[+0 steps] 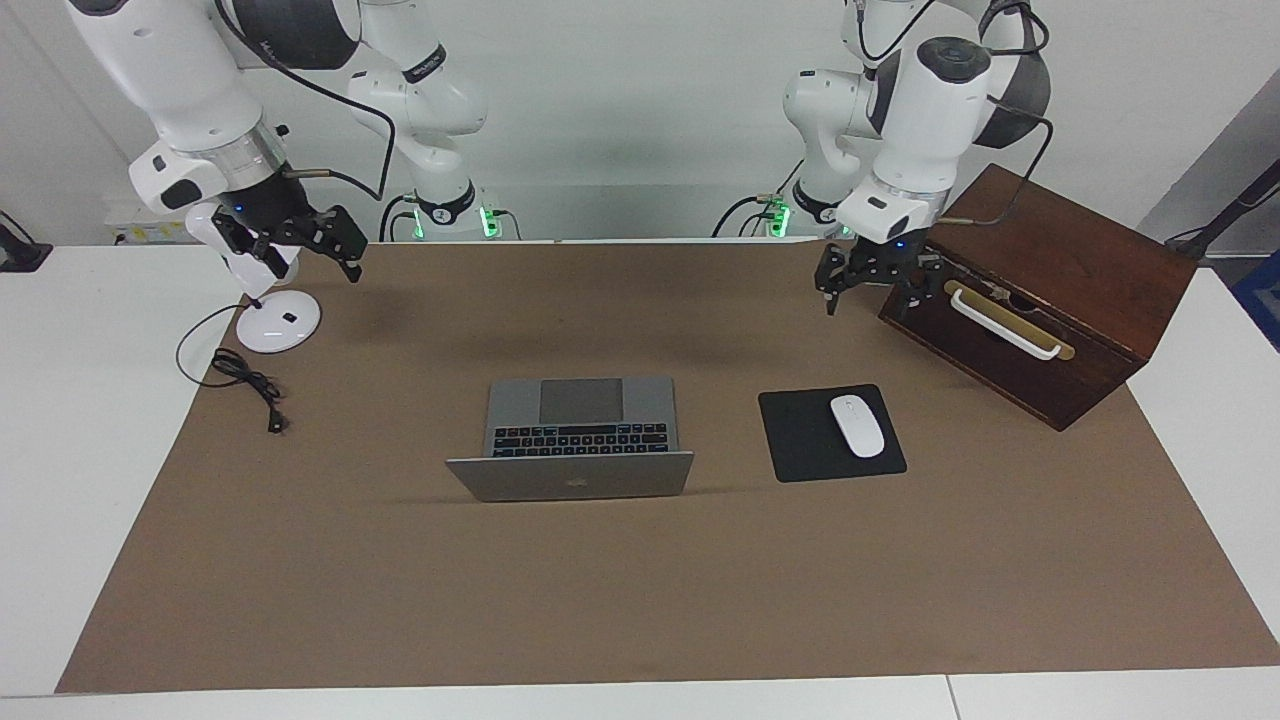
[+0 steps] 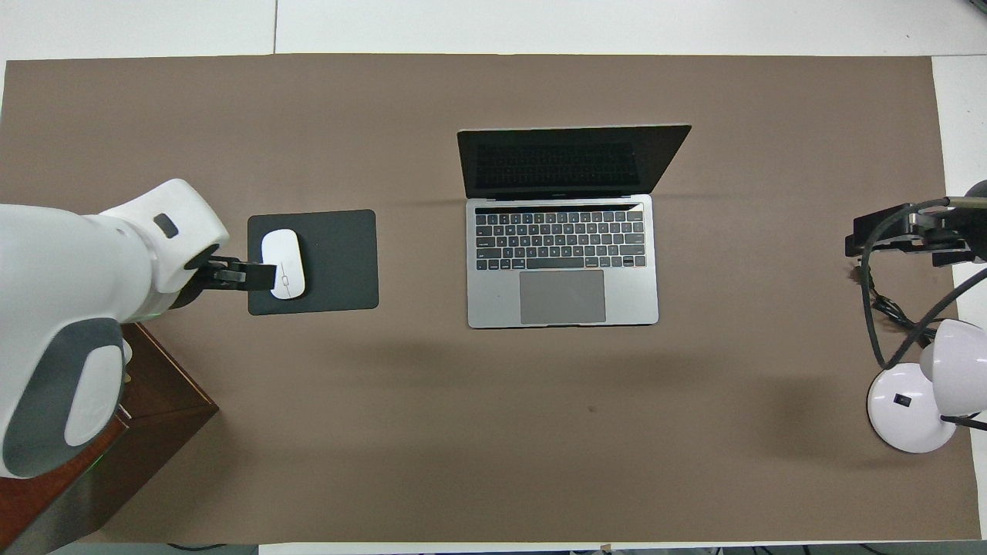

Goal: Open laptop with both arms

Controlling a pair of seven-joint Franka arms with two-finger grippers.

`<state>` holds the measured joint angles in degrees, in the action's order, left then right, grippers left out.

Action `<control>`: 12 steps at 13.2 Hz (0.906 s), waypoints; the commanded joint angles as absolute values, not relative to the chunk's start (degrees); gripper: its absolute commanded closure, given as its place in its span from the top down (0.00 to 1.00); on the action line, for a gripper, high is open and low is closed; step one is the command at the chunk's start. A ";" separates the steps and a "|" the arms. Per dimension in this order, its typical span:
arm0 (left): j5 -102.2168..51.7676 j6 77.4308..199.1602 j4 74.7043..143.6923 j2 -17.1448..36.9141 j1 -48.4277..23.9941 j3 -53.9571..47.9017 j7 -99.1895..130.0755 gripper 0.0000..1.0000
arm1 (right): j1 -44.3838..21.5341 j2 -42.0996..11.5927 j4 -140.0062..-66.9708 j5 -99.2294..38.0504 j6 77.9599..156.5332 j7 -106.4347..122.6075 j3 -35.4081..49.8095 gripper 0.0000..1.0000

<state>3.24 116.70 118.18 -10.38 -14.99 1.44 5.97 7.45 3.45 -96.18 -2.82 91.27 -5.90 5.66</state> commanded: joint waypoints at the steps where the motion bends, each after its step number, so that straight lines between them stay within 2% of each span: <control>1: 2.81 110.94 113.40 -10.29 -9.78 0.97 5.63 1.00 | 8.70 2.82 -93.87 -1.14 88.78 -4.92 6.77 1.00; 6: 2.73 103.21 104.44 -7.04 -5.37 1.05 5.45 1.00 | 8.70 2.72 -93.52 -1.06 88.50 -4.92 6.77 1.00; 10: 1.41 91.26 90.56 -1.07 -3.17 1.05 5.54 1.00 | 8.79 2.73 -93.52 -1.05 88.42 -4.66 6.68 1.00; 12: 1.49 85.10 86.59 1.05 -3.08 1.23 5.54 1.00 | 8.70 2.81 -93.52 -0.27 88.16 -4.75 6.59 1.00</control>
